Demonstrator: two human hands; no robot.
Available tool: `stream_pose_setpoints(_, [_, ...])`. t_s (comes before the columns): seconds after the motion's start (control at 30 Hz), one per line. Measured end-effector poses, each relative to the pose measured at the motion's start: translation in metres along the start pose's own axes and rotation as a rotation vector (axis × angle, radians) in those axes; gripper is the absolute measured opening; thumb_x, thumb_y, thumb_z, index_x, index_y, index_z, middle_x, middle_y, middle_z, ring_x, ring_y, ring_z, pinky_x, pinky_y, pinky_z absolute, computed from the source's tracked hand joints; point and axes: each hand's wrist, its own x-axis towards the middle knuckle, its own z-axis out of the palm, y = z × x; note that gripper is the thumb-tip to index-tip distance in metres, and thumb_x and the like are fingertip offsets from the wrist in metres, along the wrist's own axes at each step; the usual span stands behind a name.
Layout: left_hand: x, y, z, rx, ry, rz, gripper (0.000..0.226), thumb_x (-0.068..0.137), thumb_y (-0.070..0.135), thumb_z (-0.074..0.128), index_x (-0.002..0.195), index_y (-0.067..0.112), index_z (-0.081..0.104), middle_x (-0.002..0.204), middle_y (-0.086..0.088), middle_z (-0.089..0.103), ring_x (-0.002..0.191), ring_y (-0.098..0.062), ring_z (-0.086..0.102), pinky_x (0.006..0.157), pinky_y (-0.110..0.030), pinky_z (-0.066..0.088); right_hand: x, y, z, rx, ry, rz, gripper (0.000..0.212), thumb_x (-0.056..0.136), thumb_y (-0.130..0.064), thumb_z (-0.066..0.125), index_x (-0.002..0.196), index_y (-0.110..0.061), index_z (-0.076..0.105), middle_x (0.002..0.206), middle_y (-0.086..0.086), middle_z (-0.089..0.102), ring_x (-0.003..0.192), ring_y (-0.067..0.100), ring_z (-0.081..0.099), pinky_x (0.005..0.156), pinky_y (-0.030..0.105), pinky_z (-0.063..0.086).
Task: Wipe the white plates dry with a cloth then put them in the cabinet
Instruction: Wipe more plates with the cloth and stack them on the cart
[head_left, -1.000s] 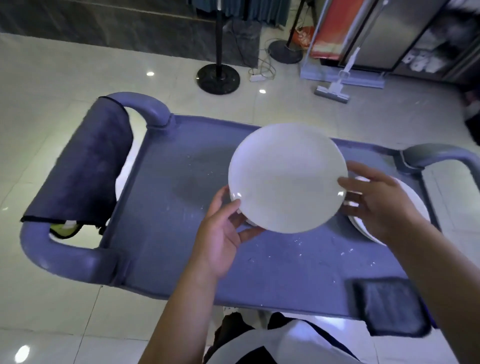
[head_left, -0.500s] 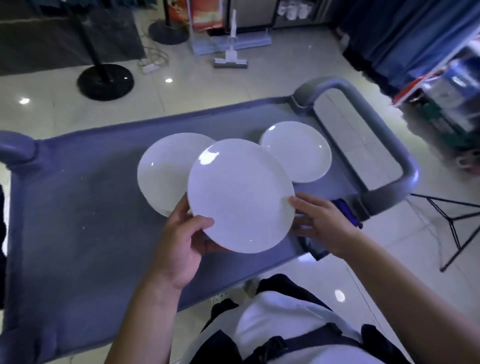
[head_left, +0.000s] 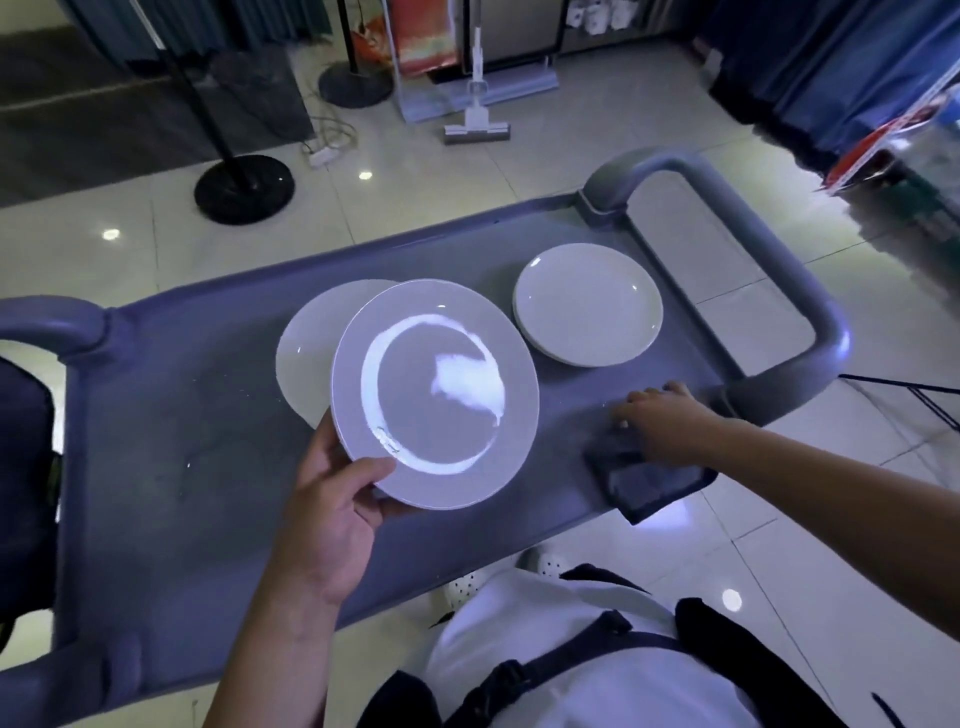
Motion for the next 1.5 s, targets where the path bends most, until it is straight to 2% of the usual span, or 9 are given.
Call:
stream_pose_setpoints(0.27, [-0.007,0.002,0.02,0.038,0.065,0.078,0.064,0.074,0.0,0.059,0.132,0.025,0.062,0.121,-0.002,0.069,0.105,-0.023,0.067,0.072,-0.049,0.062,-0.007,0.024,-0.04,0.243,-0.13,-0.056,0.024,0.083,-0.017,0.069,0.099,-0.034,0.069,0.111,-0.008,0.068,0.105,0.022,0.062,0.085,0.034,0.048])
stream_pose_setpoints(0.43, [-0.012,0.004,0.041,0.096,0.064,0.138,0.066,0.072,-0.001,0.058,0.127,0.036,0.065,0.116,0.006,0.073,0.104,-0.016,0.069,0.066,-0.039,0.06,-0.05,0.049,-0.098,1.126,0.241,0.014,0.012,0.084,-0.001,0.075,0.08,-0.01,0.068,0.057,-0.005,0.066,0.059,0.011,0.067,0.049,0.022,0.048])
stream_pose_setpoints(0.53, [-0.014,0.005,0.058,0.127,0.049,0.167,0.067,0.072,0.0,0.059,0.121,0.044,0.069,0.117,0.005,0.073,0.104,-0.016,0.068,0.069,-0.042,0.061,-0.064,0.039,-0.13,1.483,0.515,-0.013,0.015,0.087,0.003,0.069,0.088,-0.012,0.068,0.068,-0.007,0.067,0.071,0.013,0.065,0.051,0.023,0.052])
stream_pose_setpoints(0.7, [-0.015,0.003,0.097,0.192,-0.007,0.201,0.071,0.075,-0.001,0.059,0.133,0.04,0.062,0.114,0.001,0.073,0.105,-0.019,0.066,0.07,-0.042,0.06,-0.056,-0.026,-0.165,1.367,0.878,-0.08,0.008,0.078,-0.013,0.064,0.084,-0.016,0.065,0.076,-0.003,0.067,0.073,0.023,0.063,0.063,0.037,0.051])
stream_pose_setpoints(0.9, [-0.03,0.001,0.107,0.214,0.011,0.211,0.067,0.08,0.001,0.057,0.132,0.043,0.062,0.12,-0.008,0.073,0.114,-0.033,0.067,0.077,-0.052,0.061,-0.066,-0.089,-0.176,1.663,0.489,-0.554,0.027,0.085,0.007,0.06,0.076,-0.016,0.071,0.063,0.0,0.049,0.058,0.018,0.042,0.052,0.022,0.035])
stream_pose_setpoints(1.17, [-0.06,-0.001,0.091,0.115,0.149,0.259,0.063,0.082,0.004,0.067,0.141,0.024,0.056,0.129,-0.011,0.069,0.114,-0.032,0.069,0.082,-0.055,0.06,-0.066,-0.106,-0.169,1.504,-0.01,-0.955,0.029,0.083,0.019,0.06,0.091,-0.006,0.072,0.083,-0.007,0.066,0.073,0.005,0.059,0.06,0.011,0.044])
stream_pose_setpoints(1.33, [-0.072,0.006,0.086,0.007,0.186,0.31,0.073,0.072,0.073,0.073,0.119,0.018,0.071,0.132,-0.014,0.067,0.123,-0.033,0.064,0.089,-0.059,0.056,-0.063,-0.112,-0.165,1.28,-0.181,-1.105,0.033,0.068,0.013,0.067,0.085,-0.013,0.077,0.09,-0.004,0.069,0.083,0.009,0.063,0.073,0.017,0.048])
stream_pose_setpoints(1.4, [-0.072,0.009,0.086,0.039,0.223,0.373,0.049,0.079,0.059,0.075,0.099,0.016,0.068,0.111,-0.009,0.07,0.109,-0.026,0.067,0.086,-0.05,0.057,-0.063,-0.108,-0.167,1.214,-0.201,-1.141,0.036,0.064,0.006,0.066,0.079,-0.023,0.08,0.092,-0.002,0.069,0.085,0.011,0.064,0.077,0.019,0.049])
stream_pose_setpoints(1.5, [-0.057,0.018,0.09,0.089,0.316,0.453,0.041,0.086,0.015,0.067,0.126,0.017,0.059,0.111,0.004,0.073,0.106,-0.013,0.069,0.081,-0.03,0.057,-0.06,-0.097,-0.178,1.061,-0.167,-1.149,0.039,0.068,0.01,0.069,0.082,-0.025,0.08,0.095,0.008,0.07,0.083,0.013,0.063,0.077,0.021,0.049])
